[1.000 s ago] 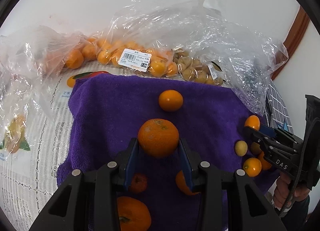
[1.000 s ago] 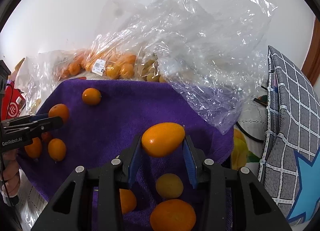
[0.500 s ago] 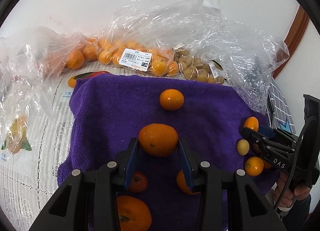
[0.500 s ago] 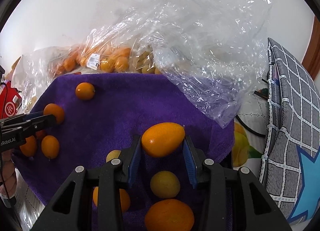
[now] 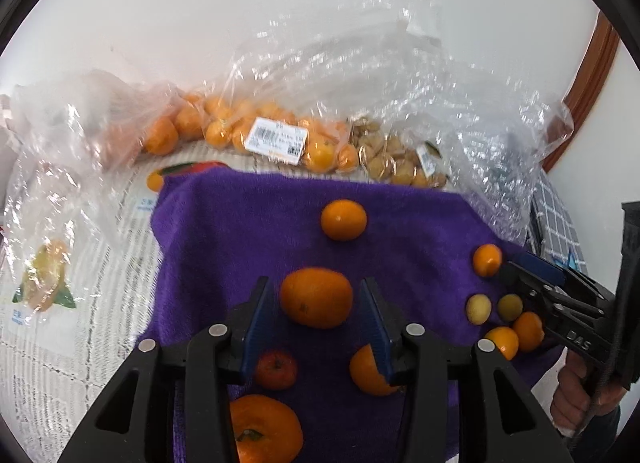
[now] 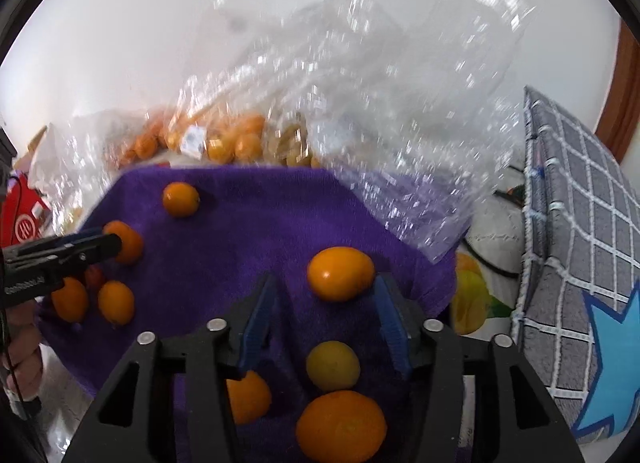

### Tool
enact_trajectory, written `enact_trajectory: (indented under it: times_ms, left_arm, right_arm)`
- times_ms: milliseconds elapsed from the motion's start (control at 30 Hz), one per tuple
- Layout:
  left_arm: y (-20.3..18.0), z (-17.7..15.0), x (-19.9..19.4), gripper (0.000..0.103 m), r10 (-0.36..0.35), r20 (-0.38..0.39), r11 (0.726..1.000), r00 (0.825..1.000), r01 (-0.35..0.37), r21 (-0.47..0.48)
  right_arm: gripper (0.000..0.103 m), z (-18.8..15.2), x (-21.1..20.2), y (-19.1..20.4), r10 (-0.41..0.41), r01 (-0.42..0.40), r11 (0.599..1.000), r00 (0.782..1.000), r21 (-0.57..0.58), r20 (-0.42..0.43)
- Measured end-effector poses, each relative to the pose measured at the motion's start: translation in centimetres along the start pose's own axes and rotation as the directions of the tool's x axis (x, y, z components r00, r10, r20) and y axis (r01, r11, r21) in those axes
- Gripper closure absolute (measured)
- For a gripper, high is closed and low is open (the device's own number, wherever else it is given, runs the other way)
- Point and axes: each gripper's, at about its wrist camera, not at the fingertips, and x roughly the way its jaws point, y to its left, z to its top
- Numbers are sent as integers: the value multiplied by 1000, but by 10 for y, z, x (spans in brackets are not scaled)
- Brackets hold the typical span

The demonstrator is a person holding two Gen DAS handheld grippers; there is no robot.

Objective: Organize fruits

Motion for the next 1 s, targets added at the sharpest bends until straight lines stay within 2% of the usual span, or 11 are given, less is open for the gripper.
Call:
enact_trajectory:
  times_ms: [167,300,433,733,800,933,1000]
  left_arm:
    - [-5,6,-25,59,18,46,1000,999,-17,-11]
    - [-7,-7,-49,54,18,78,999,997,-16,-32]
    - [-13,-28,-78,54,56,88,998,995,-55,-8]
    - [-20,-70,-158,49,126,163,992,978,-122,-34]
    - [-25,-78,-173,43,139,184,990,973,-135,-36]
    - [-41,-94,-199,40,163,212,986,964,-166,-4]
    - [-50,-101,-212,39,169,225,984,960,-178,21]
  right_arm:
    - [43,3,-35,-1,5,-10,998,998,66,68]
    - [43,0,-70,1,1,-8,996,997,83,82]
    - [43,-8,-108,1,-77,72,996,994,61,82]
    - [43,-48,-181,-4,-118,109,987,990,117,77]
    - [43,-60,-197,-3,-137,125,983,987,137,78]
    - [43,-77,-219,0,-130,118,982,989,151,75]
    - [40,-86,-232,3,-134,121,980,988,157,76]
